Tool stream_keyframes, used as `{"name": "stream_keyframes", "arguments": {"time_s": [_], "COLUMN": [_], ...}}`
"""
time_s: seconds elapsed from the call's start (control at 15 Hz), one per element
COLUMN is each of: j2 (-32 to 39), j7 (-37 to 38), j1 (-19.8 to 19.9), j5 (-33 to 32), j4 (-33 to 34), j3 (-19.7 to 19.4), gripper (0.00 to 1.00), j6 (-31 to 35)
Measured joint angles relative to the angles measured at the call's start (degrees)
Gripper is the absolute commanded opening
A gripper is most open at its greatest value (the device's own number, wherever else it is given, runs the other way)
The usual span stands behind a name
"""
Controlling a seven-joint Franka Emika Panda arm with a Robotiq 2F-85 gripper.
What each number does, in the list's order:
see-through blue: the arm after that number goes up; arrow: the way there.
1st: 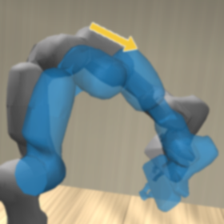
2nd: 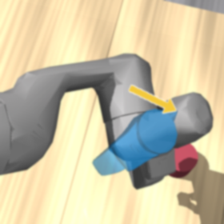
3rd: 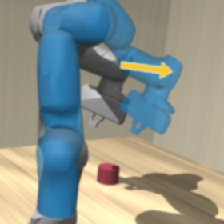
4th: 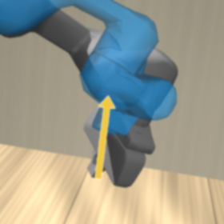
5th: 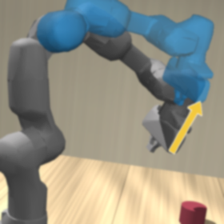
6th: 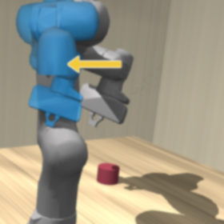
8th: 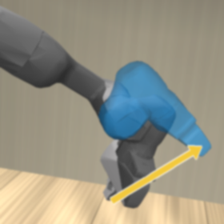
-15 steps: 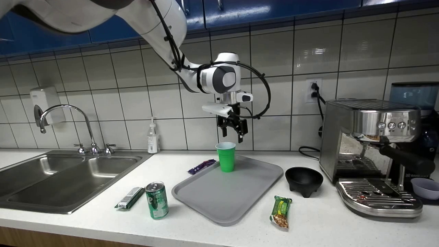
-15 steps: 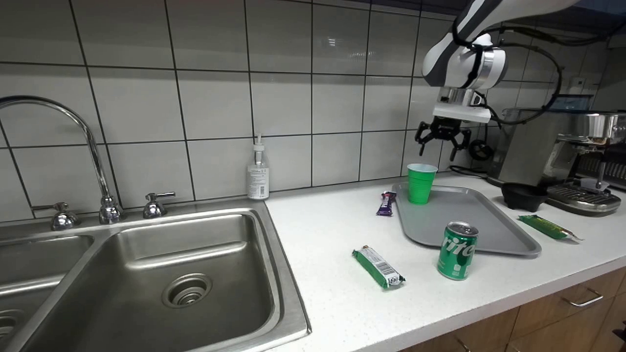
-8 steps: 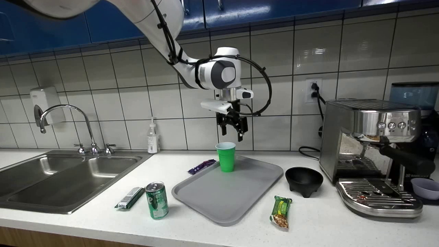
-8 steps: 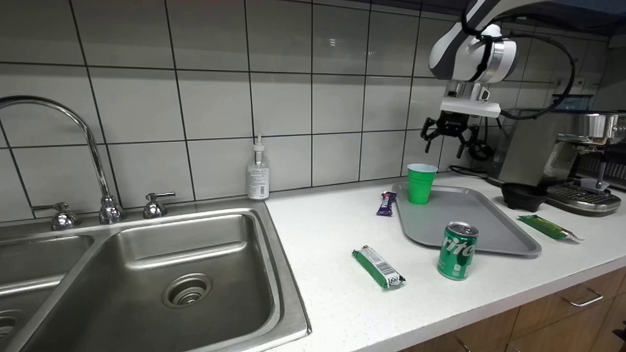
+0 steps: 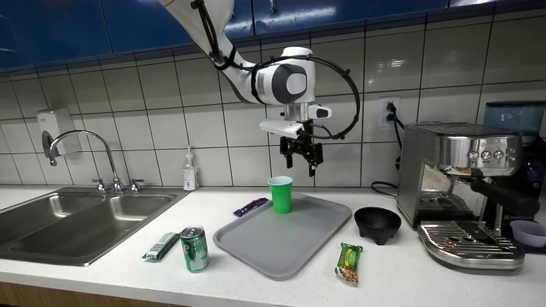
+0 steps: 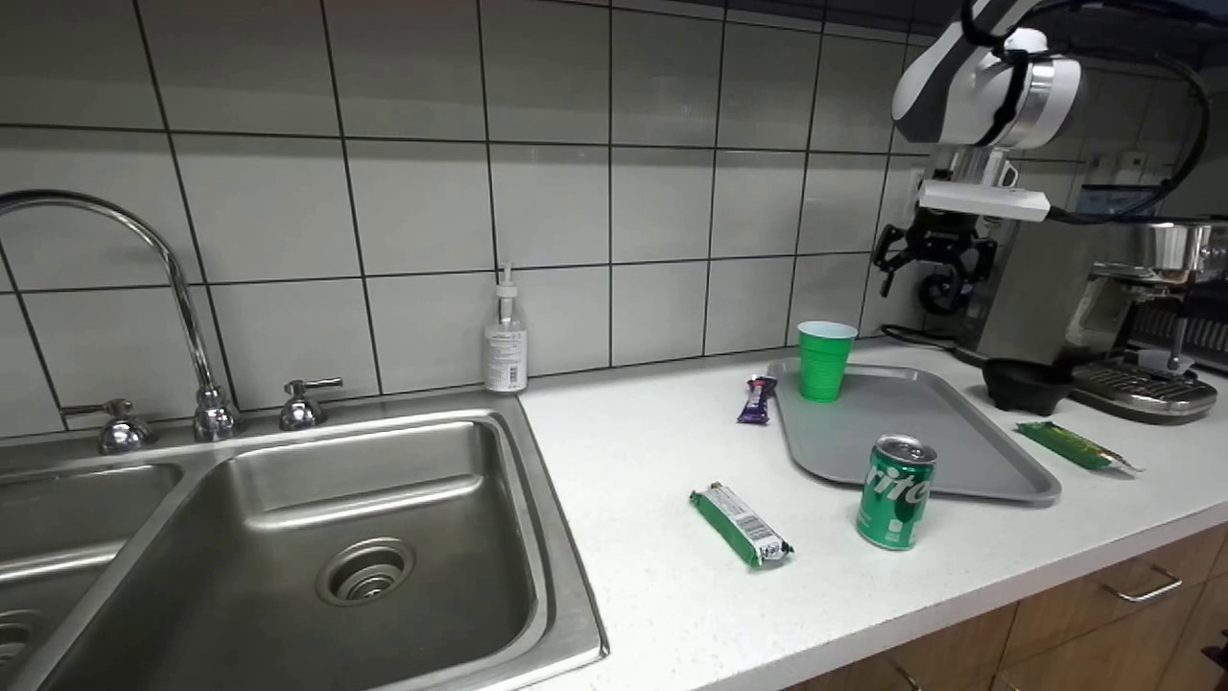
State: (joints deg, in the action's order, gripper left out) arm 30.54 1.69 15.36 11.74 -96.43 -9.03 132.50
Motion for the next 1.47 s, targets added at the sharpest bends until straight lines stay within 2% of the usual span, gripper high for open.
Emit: {"name": "stream_keyframes", "arguments": {"time_s": [1.07, 1.47], "j2": [0.71, 0.78], "j7": [0.03, -1.25], "j1": [-0.67, 0.31], "j5": [0.00, -0.76], "j4": [0.00, -0.43], "j3": [0.13, -0.66], "gripper": [1.00, 1.00], "j6": [0.02, -0.08]}}
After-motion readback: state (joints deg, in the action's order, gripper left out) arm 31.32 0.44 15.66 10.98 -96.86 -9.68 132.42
